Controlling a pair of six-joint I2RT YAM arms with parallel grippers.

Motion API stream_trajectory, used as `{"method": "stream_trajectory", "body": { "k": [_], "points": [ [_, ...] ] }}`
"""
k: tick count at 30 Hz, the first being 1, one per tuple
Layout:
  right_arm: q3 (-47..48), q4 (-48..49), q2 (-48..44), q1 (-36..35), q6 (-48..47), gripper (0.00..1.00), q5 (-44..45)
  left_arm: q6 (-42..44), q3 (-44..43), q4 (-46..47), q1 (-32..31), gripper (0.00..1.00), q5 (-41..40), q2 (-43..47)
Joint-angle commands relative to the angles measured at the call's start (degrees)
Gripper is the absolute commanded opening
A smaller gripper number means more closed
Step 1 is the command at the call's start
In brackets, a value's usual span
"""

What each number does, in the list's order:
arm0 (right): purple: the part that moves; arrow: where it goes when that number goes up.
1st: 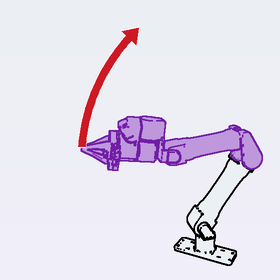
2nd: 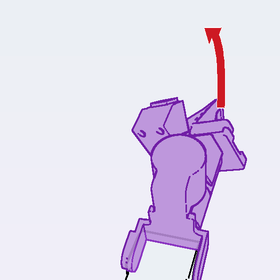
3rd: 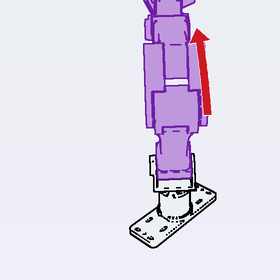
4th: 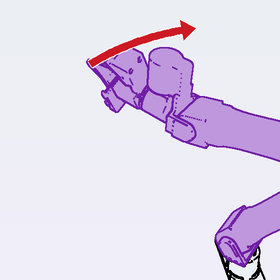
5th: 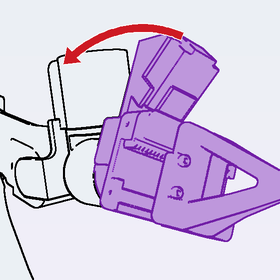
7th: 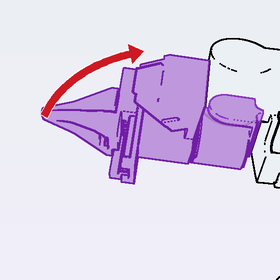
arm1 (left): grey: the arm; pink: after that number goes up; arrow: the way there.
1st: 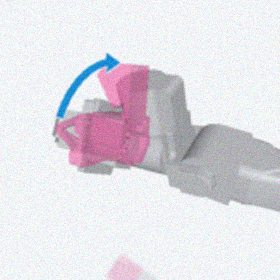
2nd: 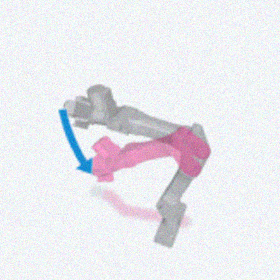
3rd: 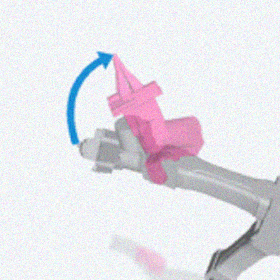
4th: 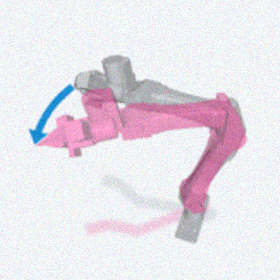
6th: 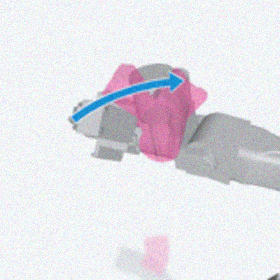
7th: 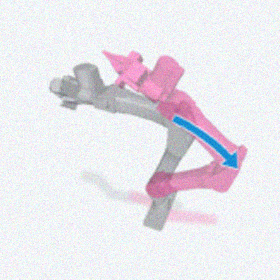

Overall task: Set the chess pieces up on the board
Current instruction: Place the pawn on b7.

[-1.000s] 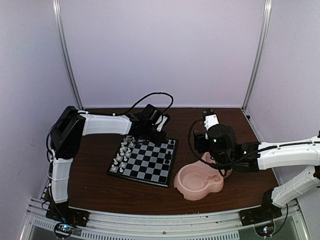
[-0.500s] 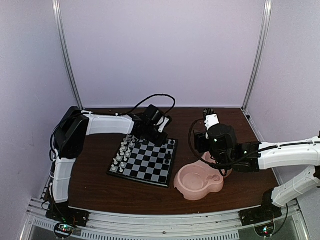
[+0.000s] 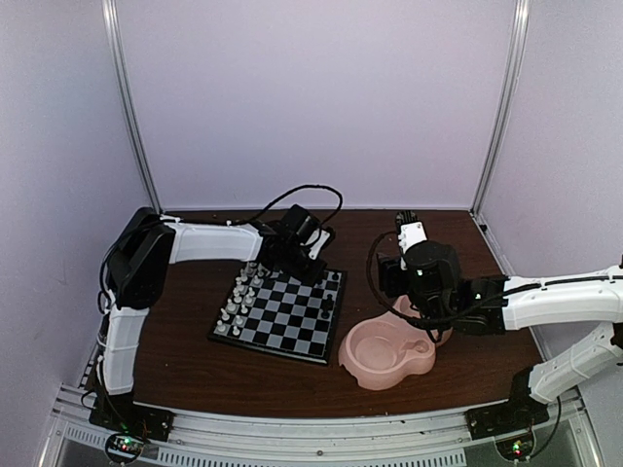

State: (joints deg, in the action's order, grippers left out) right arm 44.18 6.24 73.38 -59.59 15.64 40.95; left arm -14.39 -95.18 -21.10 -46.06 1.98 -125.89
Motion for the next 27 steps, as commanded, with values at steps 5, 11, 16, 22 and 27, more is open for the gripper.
{"method": "stream_trajectory", "body": {
  "k": [5, 11, 16, 22, 27],
  "points": [
    [0.2, 0.0, -1.1, 0.4, -0.3, 0.68, -0.8, 0.7, -1.8, 0.4, 0.3, 0.03, 0.4, -1.8],
    [0.4, -0.1, -0.9, 0.4, -0.5, 0.68, -1.1, 0.8, -1.9, 0.2, 0.3, 0.16, 0.6, -1.7],
    [0.5, -0.1, -0.8, 0.4, -0.7, 0.68, -1.2, 0.8, -1.9, 0.2, 0.3, 0.24, 0.5, -1.6],
    [0.7, -0.3, -0.6, 0.4, -0.9, 0.68, -1.5, 0.8, -1.0, 0.6, 0.3, 0.24, 0.0, -0.8],
    [0.8, -0.4, -0.4, 0.4, -0.9, 0.68, -1.6, 0.8, 0.6, 2.3, 0.3, 0.14, 0.3, 0.5]
  ]
}}
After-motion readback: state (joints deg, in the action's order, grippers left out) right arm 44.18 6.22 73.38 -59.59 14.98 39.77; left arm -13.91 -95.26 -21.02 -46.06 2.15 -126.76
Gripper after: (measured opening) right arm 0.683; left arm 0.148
